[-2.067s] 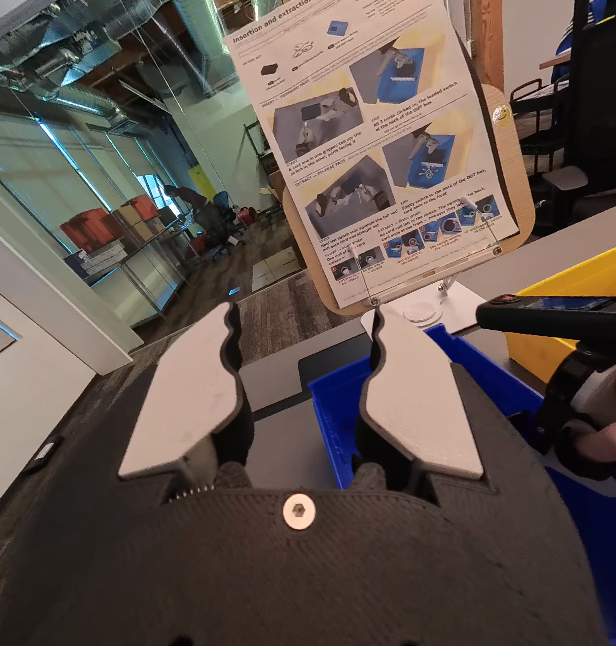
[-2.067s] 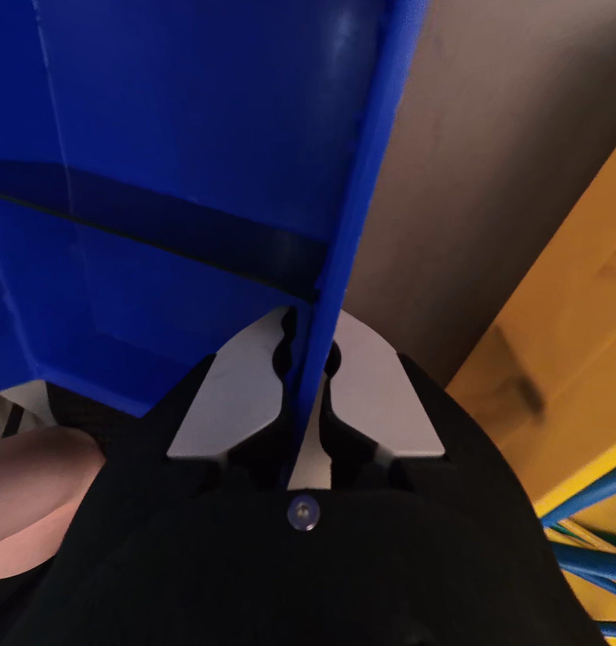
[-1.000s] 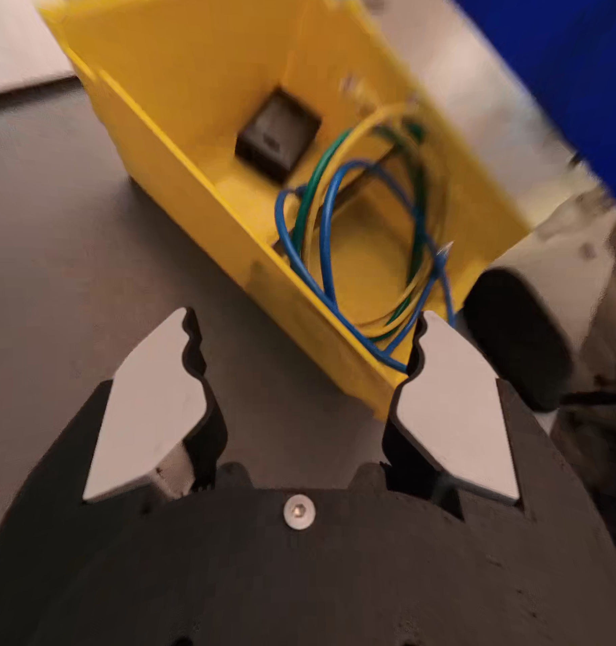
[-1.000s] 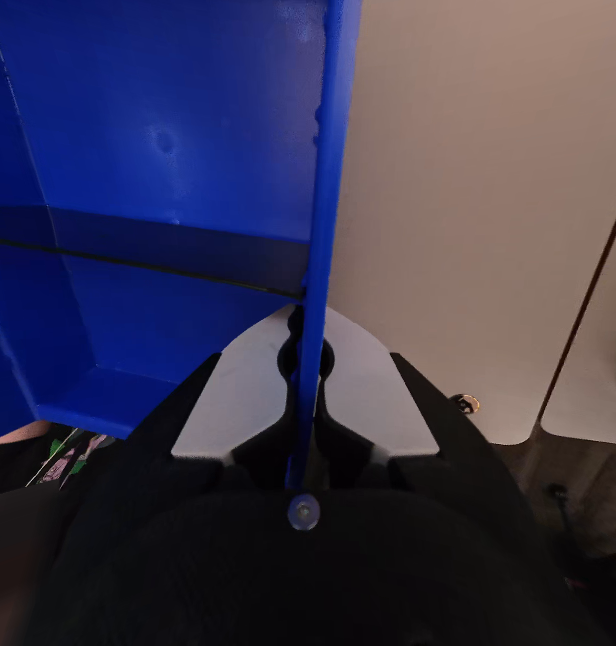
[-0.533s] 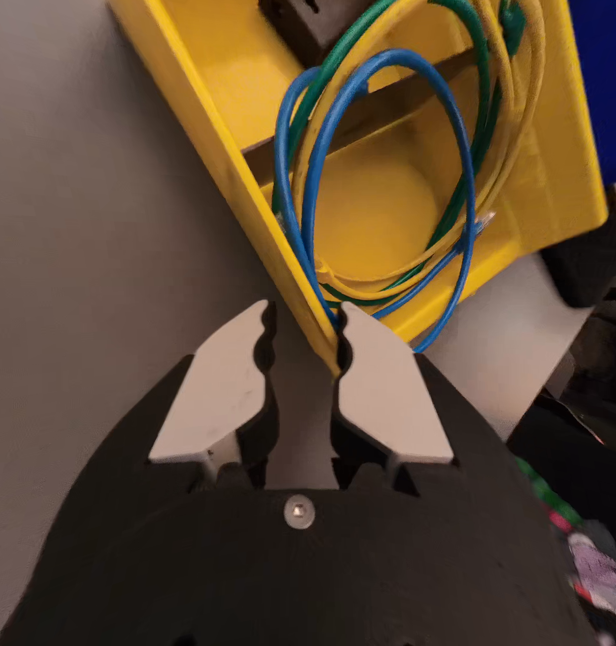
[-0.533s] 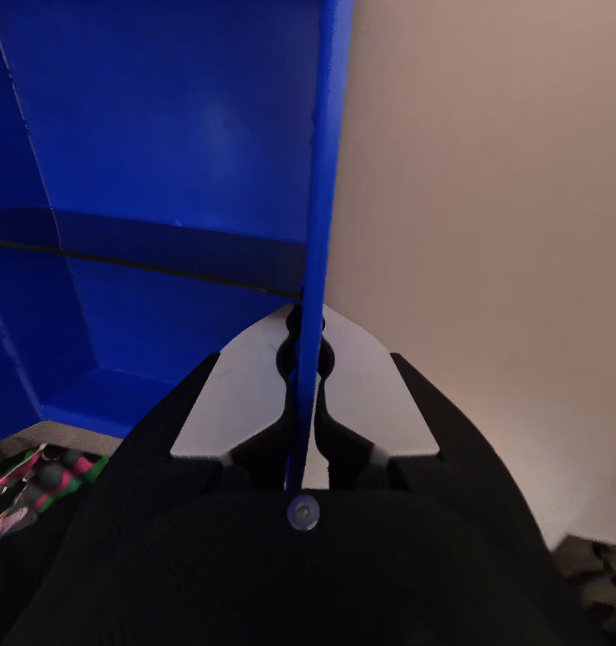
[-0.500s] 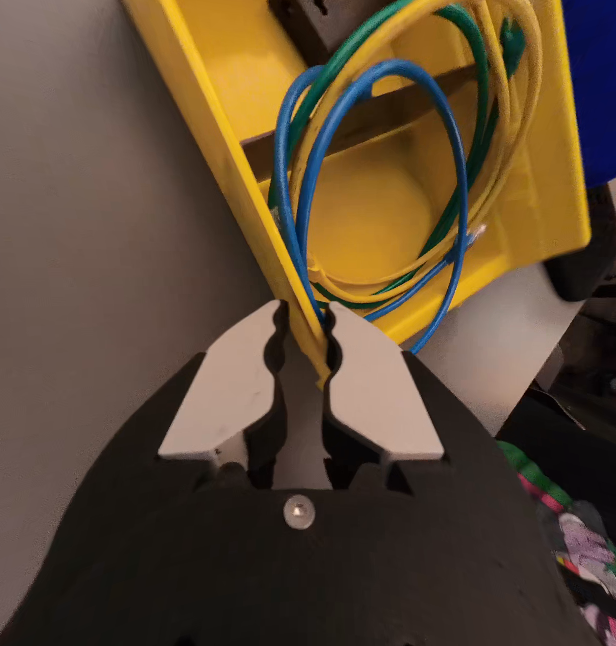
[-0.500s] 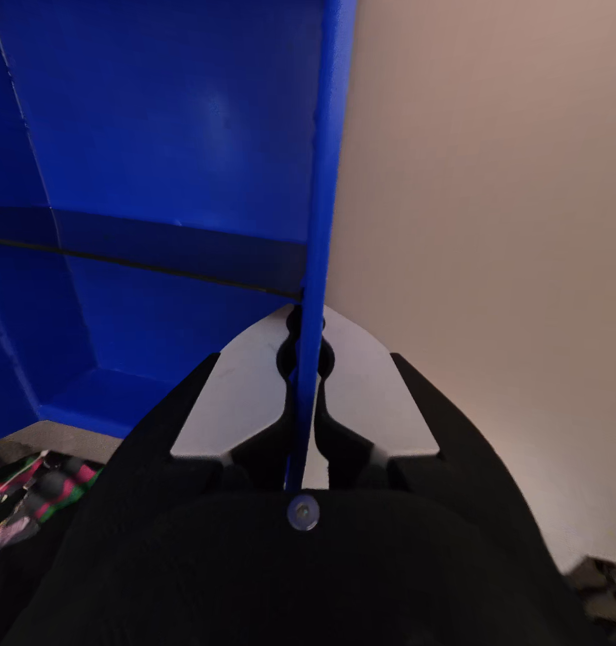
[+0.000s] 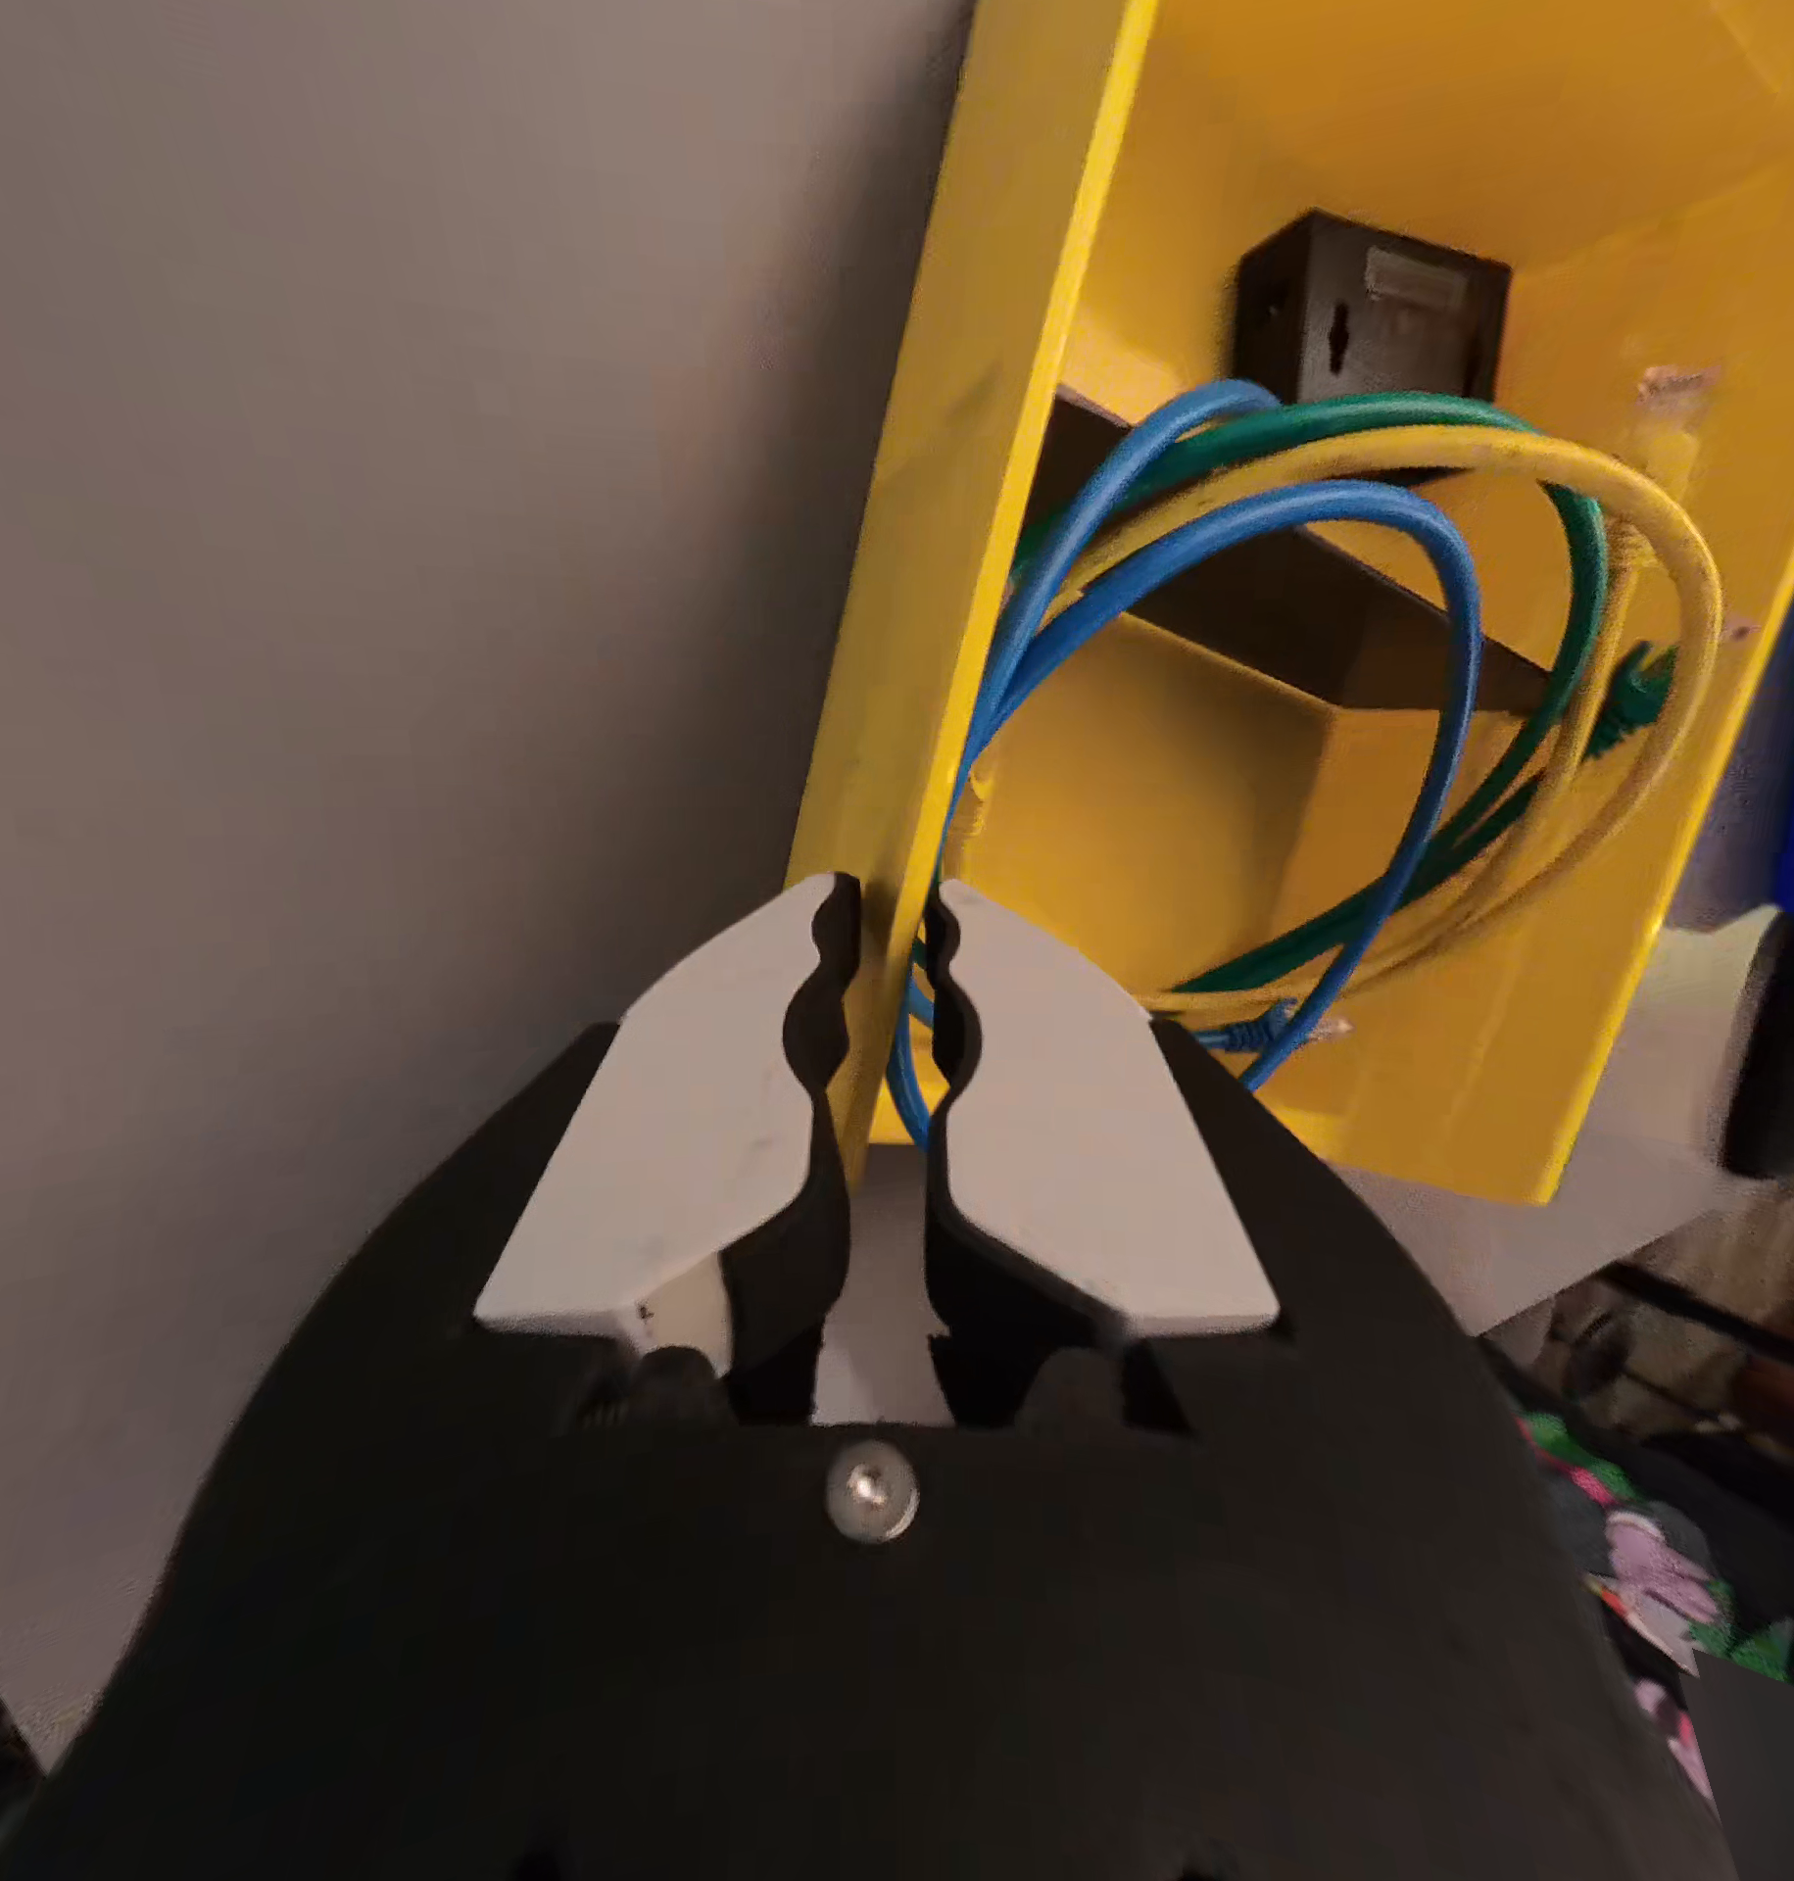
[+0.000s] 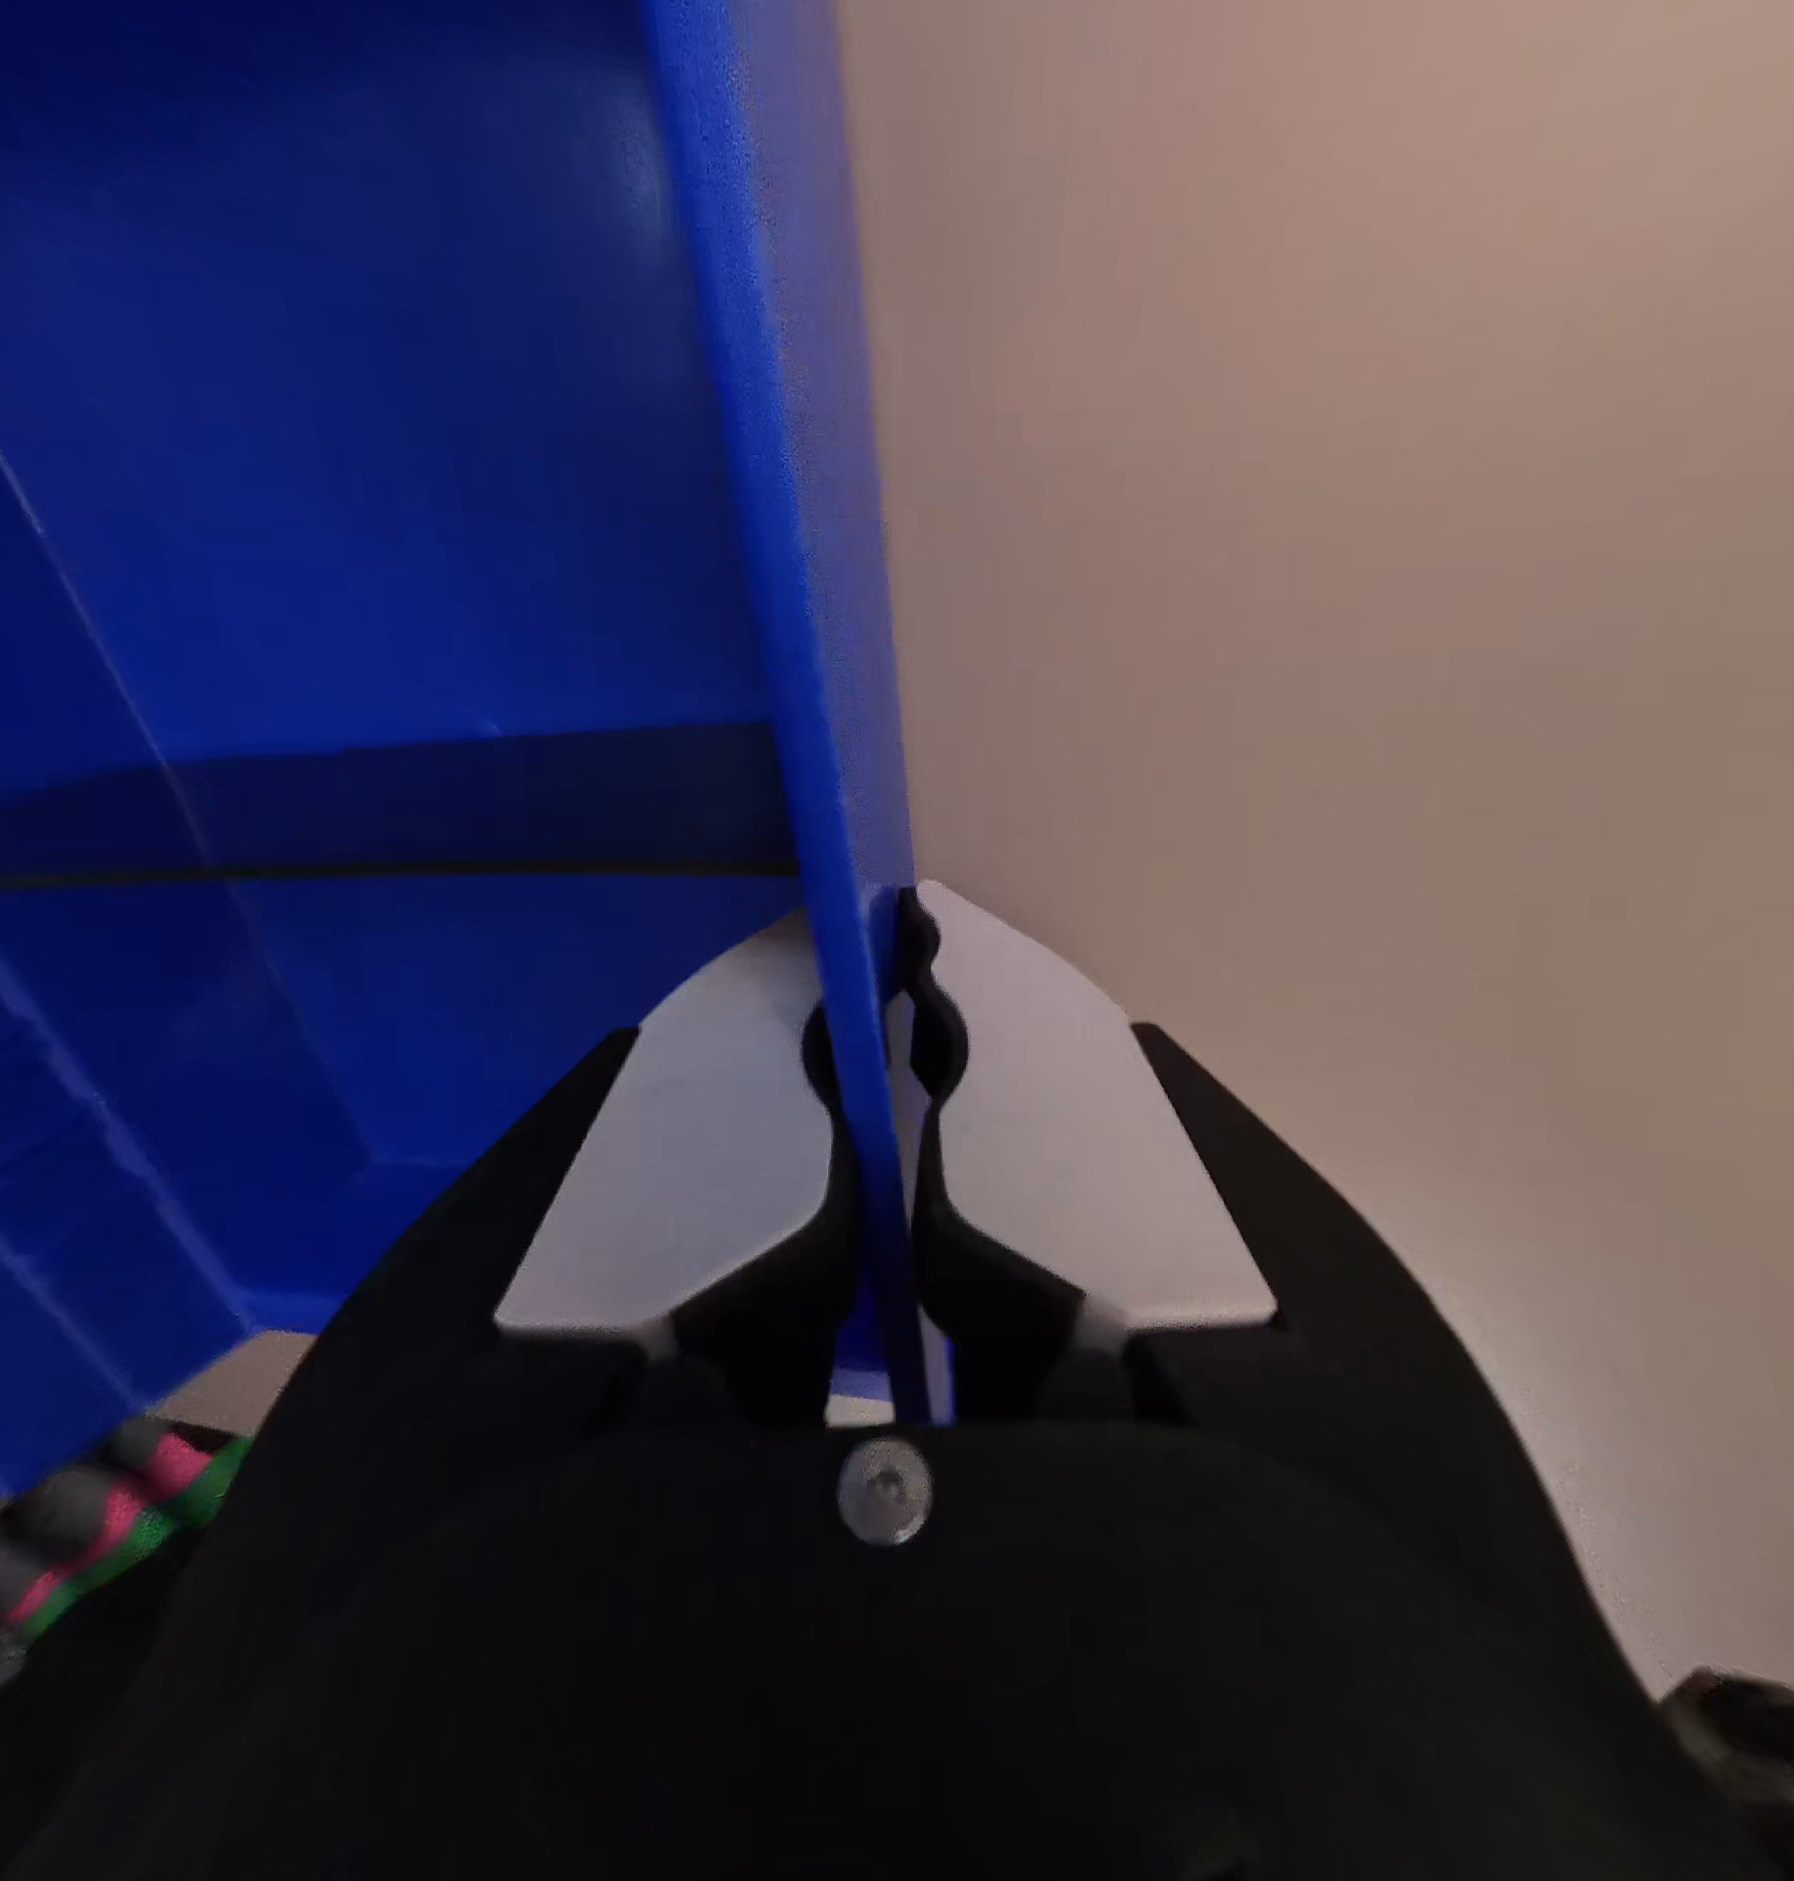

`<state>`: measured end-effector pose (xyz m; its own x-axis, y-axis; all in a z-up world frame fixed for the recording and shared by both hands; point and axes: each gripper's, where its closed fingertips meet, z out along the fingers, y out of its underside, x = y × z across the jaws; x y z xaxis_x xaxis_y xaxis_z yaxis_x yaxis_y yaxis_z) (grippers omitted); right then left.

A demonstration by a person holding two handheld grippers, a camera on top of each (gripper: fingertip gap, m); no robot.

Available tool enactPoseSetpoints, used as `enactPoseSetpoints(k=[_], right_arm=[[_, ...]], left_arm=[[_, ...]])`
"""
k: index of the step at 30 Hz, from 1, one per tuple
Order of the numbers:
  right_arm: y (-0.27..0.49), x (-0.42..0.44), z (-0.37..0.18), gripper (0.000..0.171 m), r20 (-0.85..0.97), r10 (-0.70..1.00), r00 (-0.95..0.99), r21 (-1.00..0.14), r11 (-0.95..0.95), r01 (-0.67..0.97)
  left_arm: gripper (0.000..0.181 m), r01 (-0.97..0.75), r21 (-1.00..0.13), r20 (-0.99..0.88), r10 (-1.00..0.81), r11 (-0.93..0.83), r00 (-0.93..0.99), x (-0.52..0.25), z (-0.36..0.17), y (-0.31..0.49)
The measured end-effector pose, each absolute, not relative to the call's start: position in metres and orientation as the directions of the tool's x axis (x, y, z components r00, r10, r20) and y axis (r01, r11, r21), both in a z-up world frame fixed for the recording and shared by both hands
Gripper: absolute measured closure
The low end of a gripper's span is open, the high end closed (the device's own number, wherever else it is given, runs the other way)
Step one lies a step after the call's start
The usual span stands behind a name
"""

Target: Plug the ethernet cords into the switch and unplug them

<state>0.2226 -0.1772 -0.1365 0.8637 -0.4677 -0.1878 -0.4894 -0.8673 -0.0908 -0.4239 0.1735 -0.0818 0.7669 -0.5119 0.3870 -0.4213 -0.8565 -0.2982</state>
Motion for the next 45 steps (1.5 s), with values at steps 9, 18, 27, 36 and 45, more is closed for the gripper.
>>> enactPoseSetpoints(k=[9, 18, 27, 36, 45], right_arm=[[-0.235, 0.279, -0.138, 0.165, -0.190, -0.675, 0.713, -0.122, -0.704, -0.700], [-0.215, 0.273, -0.137, 0.165, -0.179, -0.587, 0.789, -0.121, -0.783, -0.610], [-0.202, 0.274, -0.126, 0.155, -0.202, -0.521, 0.829, -0.253, -0.790, -0.559], [-0.184, 0.287, -0.019, 0.141, -0.042, -0.437, 0.898, -0.675, -0.650, -0.348], [-0.131, 0.152, 0.189, 0.126, 0.250, -0.270, 0.930, -0.962, 0.043, 0.271]], left_arm=[[0.171, -0.382, -0.289, 0.369, -0.470, -0.878, 0.802, -0.450, -0.083, 0.170], [0.170, -0.384, -0.216, 0.405, -0.440, -0.898, 0.802, -0.447, -0.085, 0.148], [0.149, -0.387, -0.279, 0.325, -0.465, -0.879, 0.824, -0.456, -0.076, 0.157], [0.131, -0.352, -0.593, 0.207, -0.559, -0.724, 0.803, -0.449, -0.006, 0.171], [0.111, -0.633, -0.543, -0.090, -0.712, -0.551, 0.697, -0.403, -0.043, 0.201]])
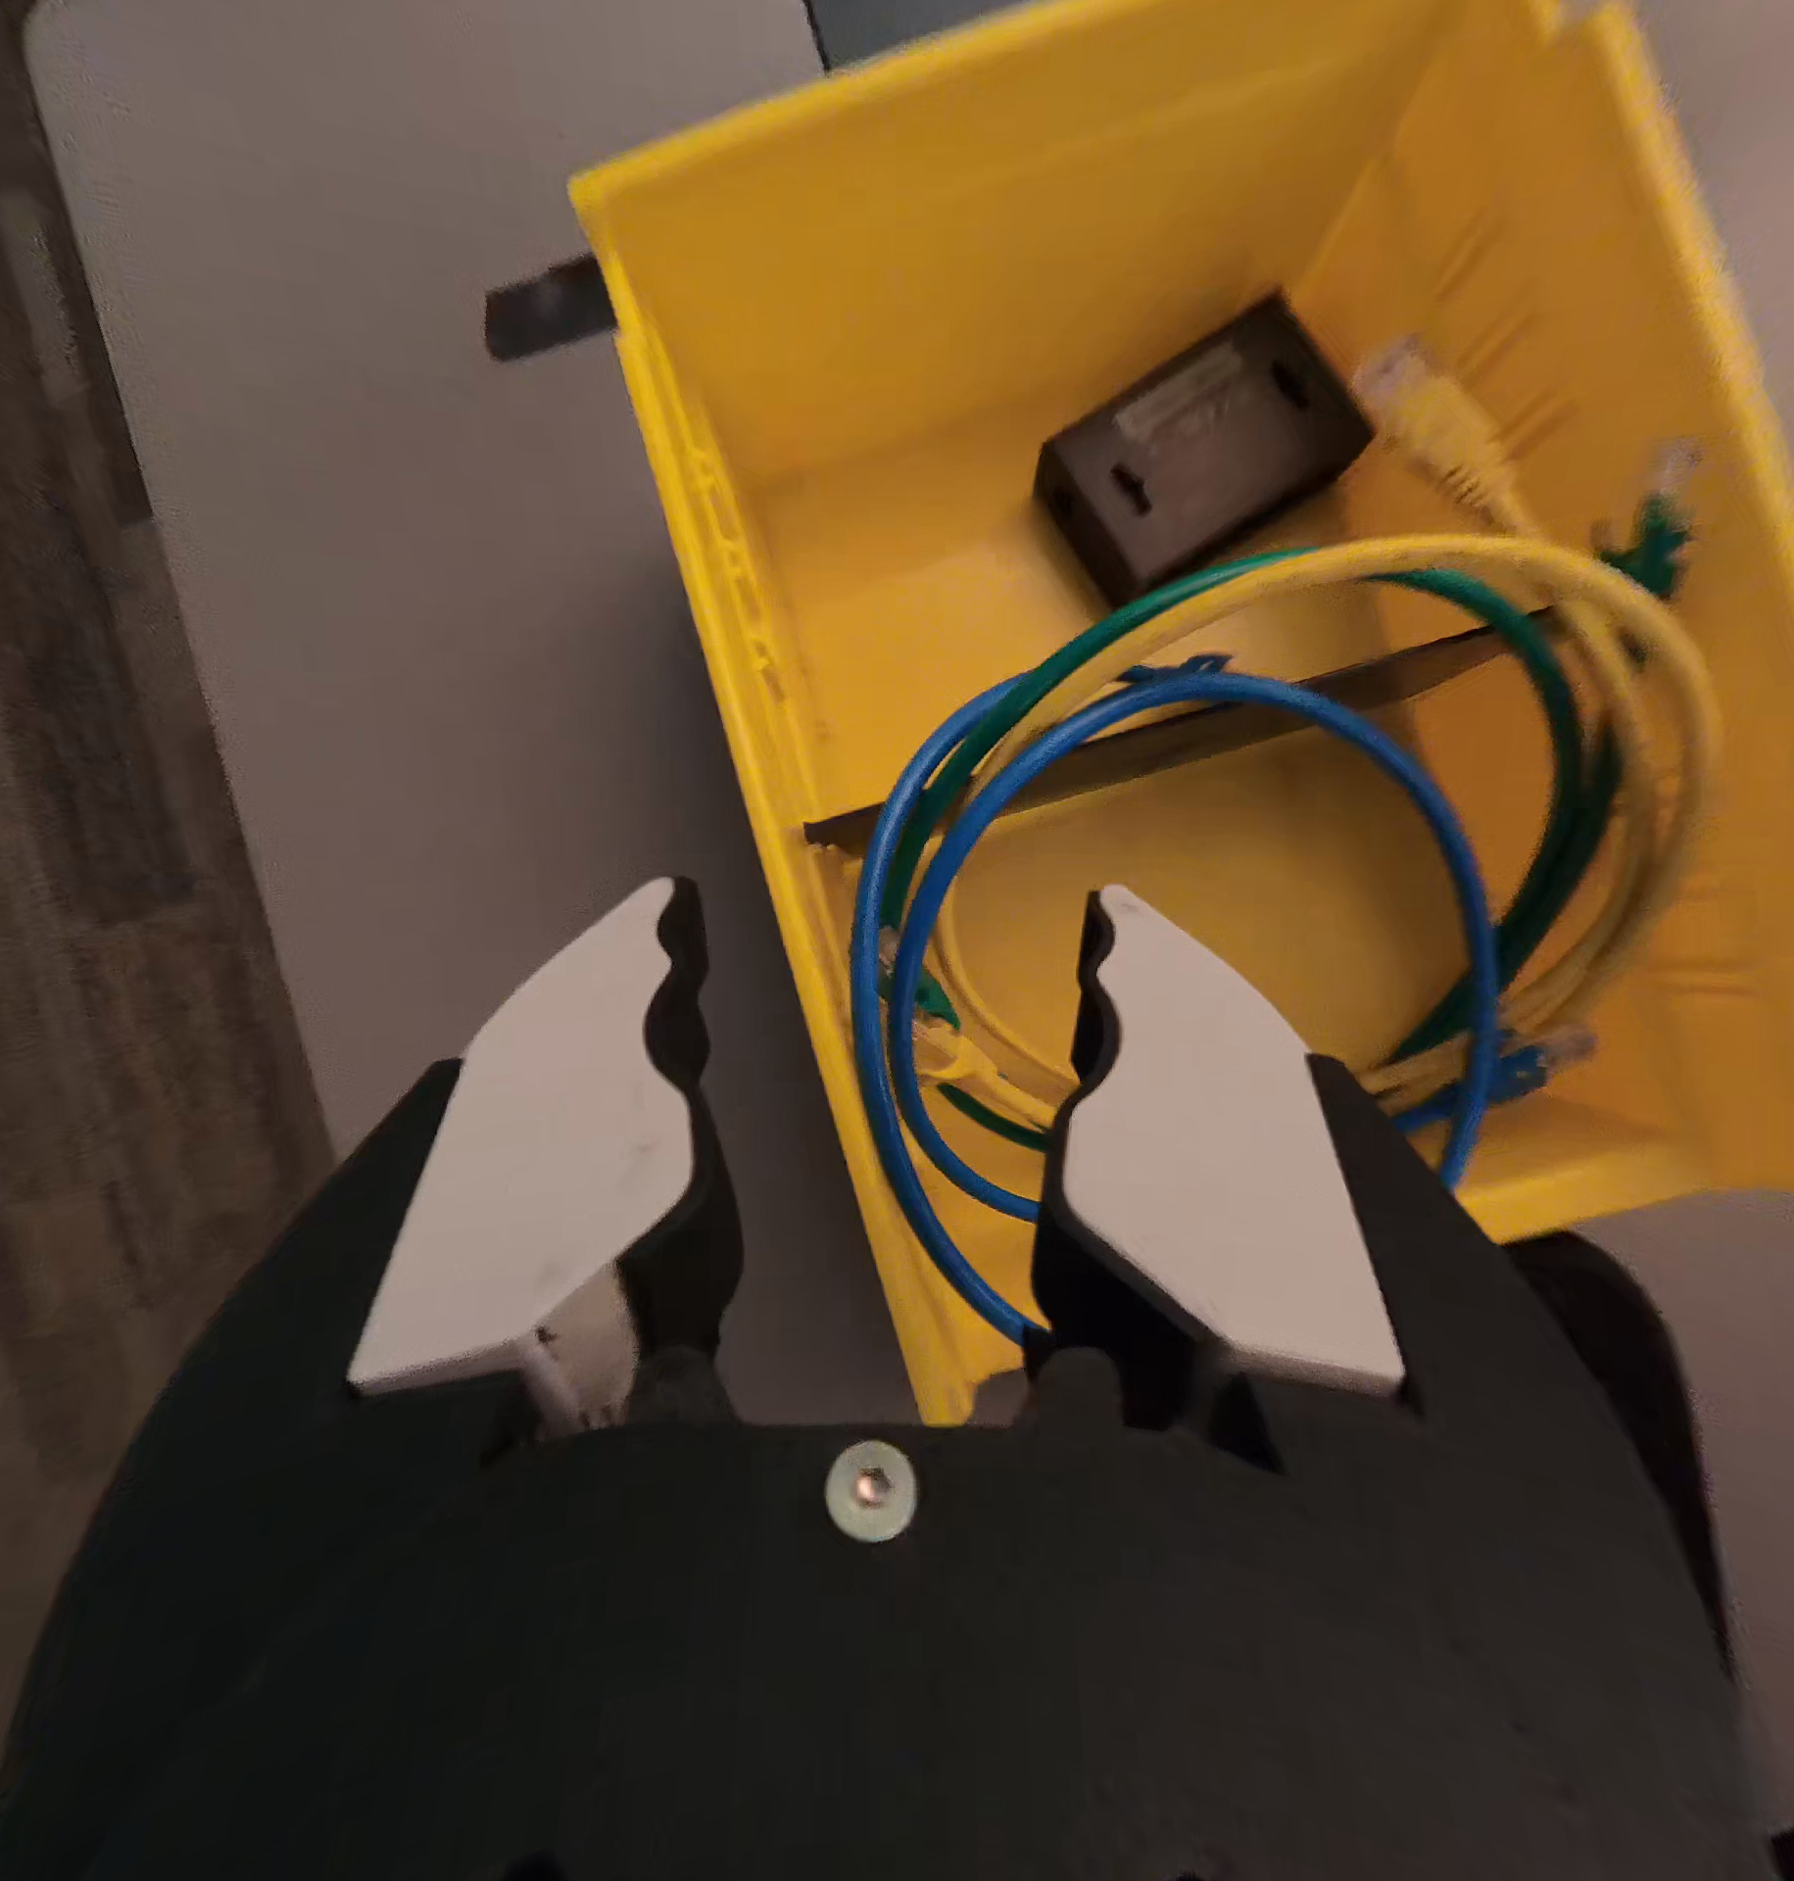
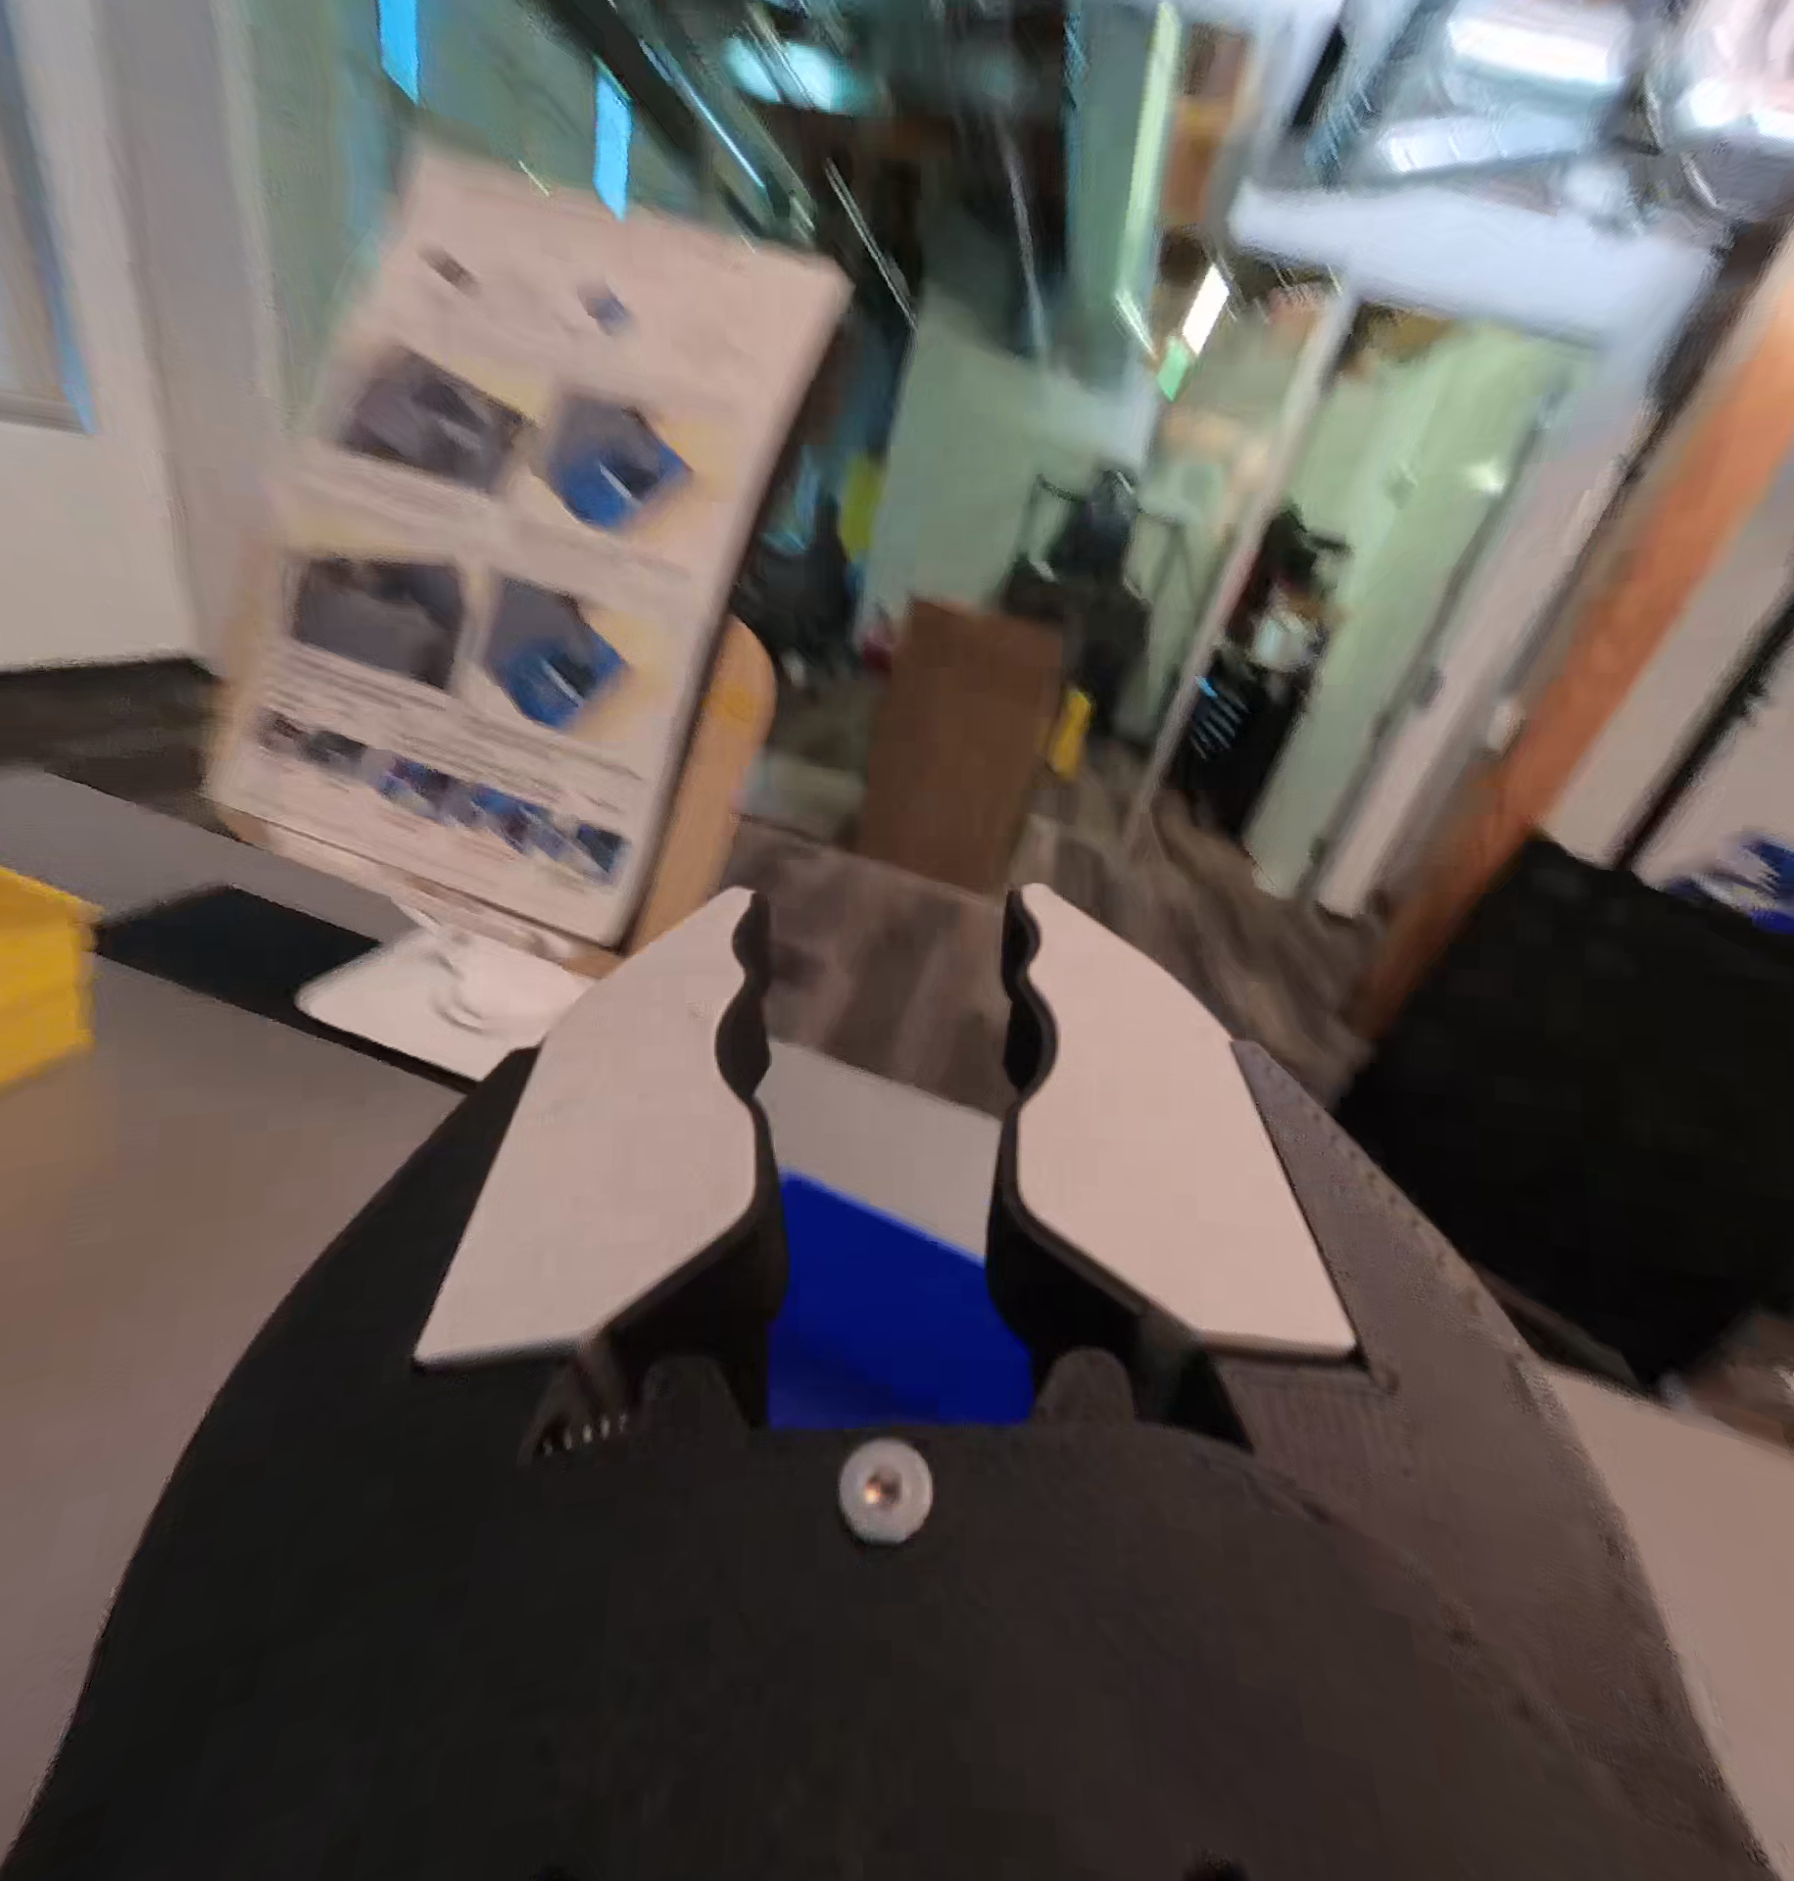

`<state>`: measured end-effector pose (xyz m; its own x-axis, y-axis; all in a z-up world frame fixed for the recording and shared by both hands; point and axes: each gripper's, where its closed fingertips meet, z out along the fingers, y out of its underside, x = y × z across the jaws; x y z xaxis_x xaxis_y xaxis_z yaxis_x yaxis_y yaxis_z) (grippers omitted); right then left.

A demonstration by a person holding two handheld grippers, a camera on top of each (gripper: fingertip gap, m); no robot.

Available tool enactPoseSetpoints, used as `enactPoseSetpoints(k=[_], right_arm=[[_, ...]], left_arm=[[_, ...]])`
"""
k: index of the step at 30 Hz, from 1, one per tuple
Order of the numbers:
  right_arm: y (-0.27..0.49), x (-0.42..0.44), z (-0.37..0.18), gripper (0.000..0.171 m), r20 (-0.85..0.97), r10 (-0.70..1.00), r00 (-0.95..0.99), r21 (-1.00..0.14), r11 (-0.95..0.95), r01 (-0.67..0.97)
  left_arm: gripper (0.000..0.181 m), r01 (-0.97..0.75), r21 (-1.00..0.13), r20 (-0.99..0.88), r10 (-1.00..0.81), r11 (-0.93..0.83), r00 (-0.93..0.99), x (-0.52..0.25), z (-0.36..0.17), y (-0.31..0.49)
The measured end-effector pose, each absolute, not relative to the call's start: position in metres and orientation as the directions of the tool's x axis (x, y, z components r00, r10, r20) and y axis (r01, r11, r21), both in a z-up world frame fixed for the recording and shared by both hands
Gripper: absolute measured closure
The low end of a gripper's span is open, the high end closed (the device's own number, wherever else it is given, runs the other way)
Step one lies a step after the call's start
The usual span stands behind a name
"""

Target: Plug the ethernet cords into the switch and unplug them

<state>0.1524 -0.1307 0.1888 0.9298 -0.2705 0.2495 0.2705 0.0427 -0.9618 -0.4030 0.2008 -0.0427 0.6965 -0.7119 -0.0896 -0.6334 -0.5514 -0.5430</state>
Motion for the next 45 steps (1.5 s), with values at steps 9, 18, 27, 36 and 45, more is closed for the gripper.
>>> enactPoseSetpoints(k=[9, 18, 27, 36, 45], right_arm=[[-0.094, 0.054, 0.202, 0.134, 0.208, 0.140, 0.968, -0.950, 0.266, 0.166], [-0.076, 0.054, 0.187, 0.135, 0.215, 0.210, 0.954, -0.961, 0.222, 0.168], [-0.066, 0.058, 0.185, 0.137, 0.172, 0.232, 0.957, -0.966, 0.230, 0.117], [-0.060, 0.045, 0.178, 0.137, 0.265, 0.201, 0.943, -0.956, 0.180, 0.231], [-0.062, 0.054, 0.170, 0.136, 0.247, 0.201, 0.948, -0.967, 0.119, 0.226]], left_arm=[[0.149, -0.826, -0.285, -0.406, -0.720, -0.486, 0.564, -0.416, -0.068, 0.209], [0.176, -0.772, -0.408, -0.568, -0.527, -0.487, 0.633, -0.434, 0.014, 0.189], [0.176, -0.680, -0.710, -0.621, -0.292, -0.183, 0.728, -0.400, 0.136, 0.120], [0.176, -0.475, -0.852, -0.433, -0.807, 0.221, 0.401, -0.221, 0.142, -0.007], [0.176, -0.643, -0.758, 0.098, -0.994, -0.108, 0.052, -0.053, -0.040, -0.036]])
